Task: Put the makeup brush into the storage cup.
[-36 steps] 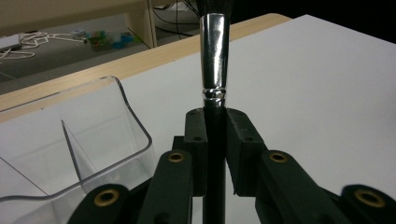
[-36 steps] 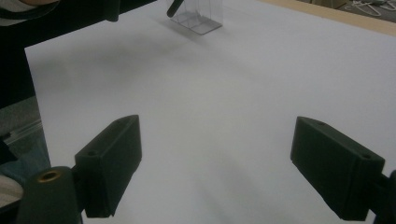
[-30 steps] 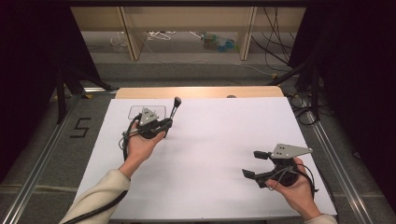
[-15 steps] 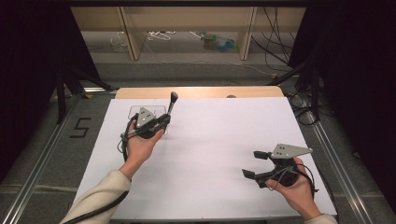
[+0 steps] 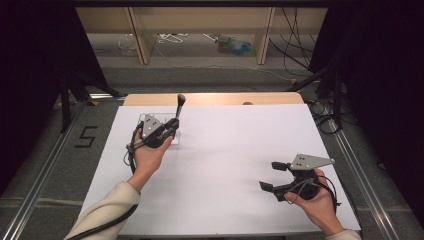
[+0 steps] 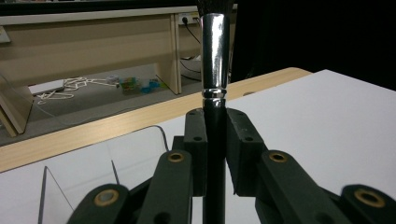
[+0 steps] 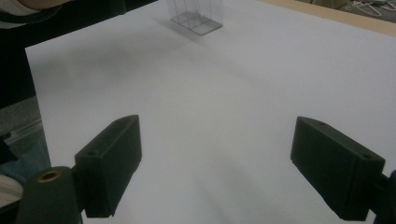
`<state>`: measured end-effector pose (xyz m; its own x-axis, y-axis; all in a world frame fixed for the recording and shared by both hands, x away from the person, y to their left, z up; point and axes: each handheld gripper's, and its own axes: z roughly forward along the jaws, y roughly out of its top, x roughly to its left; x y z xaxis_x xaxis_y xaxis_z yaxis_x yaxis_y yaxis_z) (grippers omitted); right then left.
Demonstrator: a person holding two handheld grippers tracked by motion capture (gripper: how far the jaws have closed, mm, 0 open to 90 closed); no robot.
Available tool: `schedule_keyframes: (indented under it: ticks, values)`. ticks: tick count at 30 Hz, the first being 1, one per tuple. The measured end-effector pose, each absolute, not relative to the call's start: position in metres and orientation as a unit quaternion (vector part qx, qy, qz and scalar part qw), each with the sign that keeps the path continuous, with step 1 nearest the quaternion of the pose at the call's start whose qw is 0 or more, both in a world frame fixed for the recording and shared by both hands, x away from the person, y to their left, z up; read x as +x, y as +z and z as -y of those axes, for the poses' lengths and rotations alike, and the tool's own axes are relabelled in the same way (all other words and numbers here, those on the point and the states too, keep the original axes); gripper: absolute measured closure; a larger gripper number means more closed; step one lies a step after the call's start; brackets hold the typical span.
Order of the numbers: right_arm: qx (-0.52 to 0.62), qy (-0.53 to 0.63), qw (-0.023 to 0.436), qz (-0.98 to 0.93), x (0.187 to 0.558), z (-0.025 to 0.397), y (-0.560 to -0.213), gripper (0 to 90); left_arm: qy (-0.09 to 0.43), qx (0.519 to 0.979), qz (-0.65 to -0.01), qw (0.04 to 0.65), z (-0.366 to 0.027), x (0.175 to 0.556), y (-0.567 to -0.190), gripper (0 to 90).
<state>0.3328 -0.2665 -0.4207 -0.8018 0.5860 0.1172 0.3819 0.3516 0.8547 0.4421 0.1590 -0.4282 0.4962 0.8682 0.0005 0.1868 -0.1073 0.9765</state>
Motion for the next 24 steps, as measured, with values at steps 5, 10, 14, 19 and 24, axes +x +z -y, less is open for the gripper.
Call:
schedule_keyframes:
  ticks: [5,10,14,19,24]
  values:
    - [0.297,0.486,0.105,-0.815,0.3328,0.2665,-0.4206,17.1,0.317,0.668,-0.395,0.546,-0.1595,0.4420,-0.4284,79.0]
    - [0.297,0.487,0.105,-0.815,0.3328,0.2665,-0.4206,17.1,0.319,0.664,-0.394,0.550,-0.1606,0.4426,-0.4284,79.1]
    - [0.296,0.486,0.106,-0.815,0.3329,0.2666,-0.4207,17.1,0.323,0.660,-0.395,0.551,-0.1615,0.4423,-0.4275,79.0]
    - [0.297,0.486,0.106,-0.816,0.3330,0.2665,-0.4208,17.1,0.324,0.654,-0.397,0.557,-0.1618,0.4430,-0.4270,79.0]
    - [0.297,0.486,0.105,-0.815,0.3329,0.2664,-0.4207,17.1,0.329,0.651,-0.397,0.556,-0.1634,0.4440,-0.4273,79.1]
